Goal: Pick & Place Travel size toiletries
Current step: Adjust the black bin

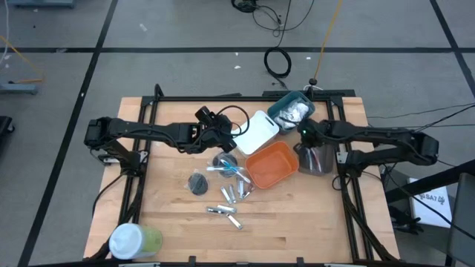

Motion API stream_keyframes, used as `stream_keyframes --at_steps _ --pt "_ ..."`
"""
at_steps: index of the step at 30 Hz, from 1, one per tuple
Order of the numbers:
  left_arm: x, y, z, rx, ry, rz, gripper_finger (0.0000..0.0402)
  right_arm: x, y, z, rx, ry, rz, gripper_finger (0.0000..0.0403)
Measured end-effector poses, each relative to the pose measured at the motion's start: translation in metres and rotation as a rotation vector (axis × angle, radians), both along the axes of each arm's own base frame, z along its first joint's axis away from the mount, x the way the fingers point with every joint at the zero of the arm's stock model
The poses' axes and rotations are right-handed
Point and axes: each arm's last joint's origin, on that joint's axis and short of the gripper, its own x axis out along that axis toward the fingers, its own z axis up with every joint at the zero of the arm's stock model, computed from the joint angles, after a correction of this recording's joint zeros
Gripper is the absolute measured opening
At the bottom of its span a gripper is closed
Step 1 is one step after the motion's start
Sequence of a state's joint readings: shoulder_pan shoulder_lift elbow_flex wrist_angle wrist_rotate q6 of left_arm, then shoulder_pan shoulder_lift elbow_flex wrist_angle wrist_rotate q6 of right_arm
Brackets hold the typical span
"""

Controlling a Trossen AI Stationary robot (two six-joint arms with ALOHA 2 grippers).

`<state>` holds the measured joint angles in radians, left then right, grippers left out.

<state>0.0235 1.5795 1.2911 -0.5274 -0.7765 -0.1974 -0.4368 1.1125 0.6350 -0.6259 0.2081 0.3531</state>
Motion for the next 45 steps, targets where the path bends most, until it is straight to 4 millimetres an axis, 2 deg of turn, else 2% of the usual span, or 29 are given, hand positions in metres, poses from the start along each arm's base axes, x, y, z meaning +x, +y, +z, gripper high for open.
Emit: stream_keyframes --at_steps 7,10,14,18,21,24,28,35,40,45 --pt "0.0 0.0 0.0 0.0 0.0 0.0 0.0257 0.0 -0.015 0.005 -0.209 0.008 -0.127 0.0001" --pt "0.0 0.0 0.0 0.0 0.0 0.0 0.0257 -0.004 -0.015 0.01 -0.236 0.006 -0.119 0.0001" --pt "0.0 0.0 0.0 0.0 0.001 0.0 0.0257 -0.007 0.0 0.023 -0.097 -0.146 0.073 0.0001" --pt "0.0 0.0 0.0 0.0 0.001 0.001 0.0257 -0.015 0.025 0.042 0.065 -0.34 0.326 0.0001" --pt "0.0 0.0 0.0 0.0 0.001 0.001 0.0257 -0.027 0.047 0.048 0.238 -0.402 0.479 0.0" --pt "0.0 0.0 0.0 0.001 0.004 -0.001 0.0257 -0.04 0.063 0.045 0.341 -0.312 0.517 0.0" --pt "0.0 0.0 0.0 0.001 0.003 0.0 0.0257 -0.051 0.077 0.036 0.383 -0.129 0.514 0.0" --pt "0.0 0.0 0.0 0.0 -0.001 0.001 0.0257 -0.045 0.089 0.014 0.373 -0.023 0.486 0.0" --pt "0.0 0.0 0.0 0.0 -0.001 0.001 0.0257 -0.038 0.09 0.005 0.289 0.042 0.341 0.0" --pt "0.0 0.0 0.0 0.0 -0.001 0.001 0.0257 -0.029 0.088 0.0 0.169 0.034 0.241 0.0"
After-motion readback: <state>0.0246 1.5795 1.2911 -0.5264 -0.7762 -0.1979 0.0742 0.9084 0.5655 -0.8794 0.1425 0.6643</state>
